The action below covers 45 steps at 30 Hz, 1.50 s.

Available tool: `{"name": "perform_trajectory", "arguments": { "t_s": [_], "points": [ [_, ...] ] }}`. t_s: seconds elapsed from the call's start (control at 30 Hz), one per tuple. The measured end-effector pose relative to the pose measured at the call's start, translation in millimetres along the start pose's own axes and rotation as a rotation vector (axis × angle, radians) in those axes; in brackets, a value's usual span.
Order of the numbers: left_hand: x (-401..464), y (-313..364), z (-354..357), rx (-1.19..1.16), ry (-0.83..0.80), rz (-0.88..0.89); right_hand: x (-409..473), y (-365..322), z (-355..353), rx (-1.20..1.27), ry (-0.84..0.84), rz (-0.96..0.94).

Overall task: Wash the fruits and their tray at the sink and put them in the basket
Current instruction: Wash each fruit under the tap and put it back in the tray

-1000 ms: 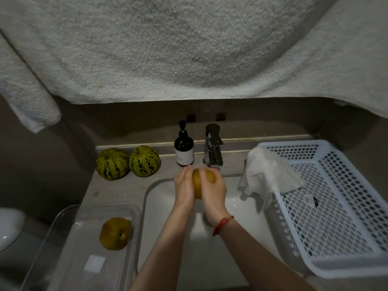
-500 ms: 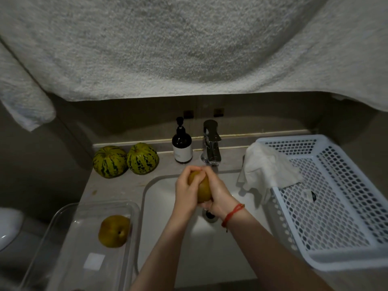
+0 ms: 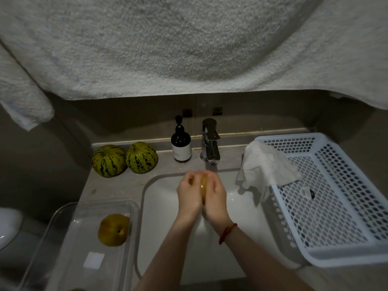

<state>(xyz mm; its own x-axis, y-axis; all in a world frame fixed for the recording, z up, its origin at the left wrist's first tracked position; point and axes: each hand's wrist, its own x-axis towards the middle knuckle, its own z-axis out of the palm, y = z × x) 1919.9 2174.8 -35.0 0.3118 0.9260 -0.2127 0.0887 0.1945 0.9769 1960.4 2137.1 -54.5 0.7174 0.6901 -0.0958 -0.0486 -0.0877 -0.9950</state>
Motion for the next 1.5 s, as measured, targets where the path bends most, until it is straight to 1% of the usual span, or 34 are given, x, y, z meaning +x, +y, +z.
{"name": "perform_trajectory", "arguments": {
  "t_s": [0.03, 0.1, 0.13, 0.2, 0.23, 0.27, 0.33, 0.4, 0.47, 0.5, 0.53, 0.57, 0.6, 0.63, 0.7, 0.77, 0.83, 0.87, 0.9, 0.93, 0.97, 1.03, 1.07, 1.1, 1.13, 1.17, 1.2, 1.23, 1.3, 1.33, 1.37, 1.4, 1.47, 1.5],
  "points": [
    [-3, -2, -1, 0.078, -0.013, 0.124, 4, -4, 2, 0.104, 0.025, 0.184],
    [-3, -7, -5, 0.190, -0.040, 0.282, 14, -14, -1, 0.207, 0.022, 0.508],
    [-3, -10, -7, 0.213, -0.062, 0.326, 17, -20, -6, 0.203, -0.029, 0.599],
    [-4, -14, -8, 0.176, -0.112, 0.319, 21, -31, -13, 0.123, -0.147, 0.638],
    [-4, -14, -9, 0.113, -0.121, 0.271, 20, -34, -15, 0.041, -0.173, 0.605],
    [-4, -12, -8, 0.022, -0.122, 0.214, 18, -36, -17, -0.064, -0.164, 0.521],
    [-5, -5, -3, -0.149, -0.093, 0.075, 12, -29, -20, -0.288, -0.104, 0.236],
    [-2, -1, 2, -0.290, -0.050, -0.159, 7, -18, -24, -0.526, -0.090, -0.101],
    [1, 4, 1, -0.467, -0.100, -0.464, 3, -6, -29, -0.601, -0.181, -0.311],
    [1, 7, -2, -0.548, -0.144, -0.575, 3, -2, -32, -0.600, -0.246, -0.364],
    [1, 10, -4, -0.603, -0.163, -0.641, 3, 2, -34, -0.591, -0.304, -0.390],
    [2, 11, -5, -0.598, -0.163, -0.649, 3, 6, -35, -0.567, -0.337, -0.380],
    [1, 9, -4, -0.522, -0.143, -0.598, 3, 8, -36, -0.518, -0.330, -0.340],
    [2, 5, -2, -0.390, -0.095, -0.498, 3, 8, -34, -0.445, -0.272, -0.264],
    [-1, -1, 3, -0.171, -0.030, -0.224, 4, 5, -27, -0.315, -0.095, -0.045],
    [-7, -6, 6, -0.101, -0.060, -0.004, 13, -4, -22, -0.200, -0.009, 0.233],
    [-7, -9, 4, -0.088, -0.102, 0.097, 20, -14, -21, 0.064, -0.051, 0.529],
    [-6, -8, 4, -0.081, -0.119, 0.112, 21, -17, -23, 0.136, -0.085, 0.600],
    [-5, -7, 5, -0.099, -0.130, 0.090, 21, -19, -24, 0.115, -0.095, 0.589],
    [-4, -5, 7, -0.167, -0.125, 0.010, 19, -18, -24, 0.005, -0.077, 0.497],
    [-2, -2, 10, -0.278, -0.107, -0.149, 15, -15, -25, -0.156, -0.037, 0.330],
    [0, 6, 12, -0.507, -0.134, -0.566, 6, -7, -29, -0.443, -0.009, -0.105],
    [0, 11, 10, -0.591, -0.175, -0.714, 2, -4, -33, -0.509, -0.070, -0.258],
    [2, 14, 7, -0.644, -0.206, -0.794, 0, -2, -38, -0.552, -0.148, -0.359],
    [3, 16, 5, -0.652, -0.238, -0.817, 0, 2, -42, -0.593, -0.211, -0.410],
    [4, 15, 5, -0.625, -0.261, -0.797, -1, 6, -44, -0.608, -0.229, -0.417],
    [4, 12, 8, -0.556, -0.255, -0.726, -1, 5, -43, -0.579, -0.189, -0.370],
    [2, 8, 14, -0.427, -0.227, -0.588, 1, 3, -42, -0.482, -0.094, -0.261],
    [-4, -2, 25, -0.111, -0.184, -0.217, 11, -2, -39, -0.175, 0.093, 0.064],
    [-6, -7, 31, -0.051, -0.185, -0.100, 17, -5, -40, -0.097, 0.142, 0.199],
    [-8, -10, 35, -0.064, -0.176, -0.086, 19, -9, -42, -0.118, 0.132, 0.254],
    [-9, -10, 36, -0.132, -0.143, -0.166, 19, -12, -42, -0.203, 0.091, 0.236],
    [-6, -5, 37, -0.438, -0.085, -0.560, 15, -16, -44, -0.509, -0.008, 0.054],
    [-5, -2, 38, -0.589, -0.109, -0.755, 13, -17, -46, -0.622, -0.045, -0.072]
  ]
}}
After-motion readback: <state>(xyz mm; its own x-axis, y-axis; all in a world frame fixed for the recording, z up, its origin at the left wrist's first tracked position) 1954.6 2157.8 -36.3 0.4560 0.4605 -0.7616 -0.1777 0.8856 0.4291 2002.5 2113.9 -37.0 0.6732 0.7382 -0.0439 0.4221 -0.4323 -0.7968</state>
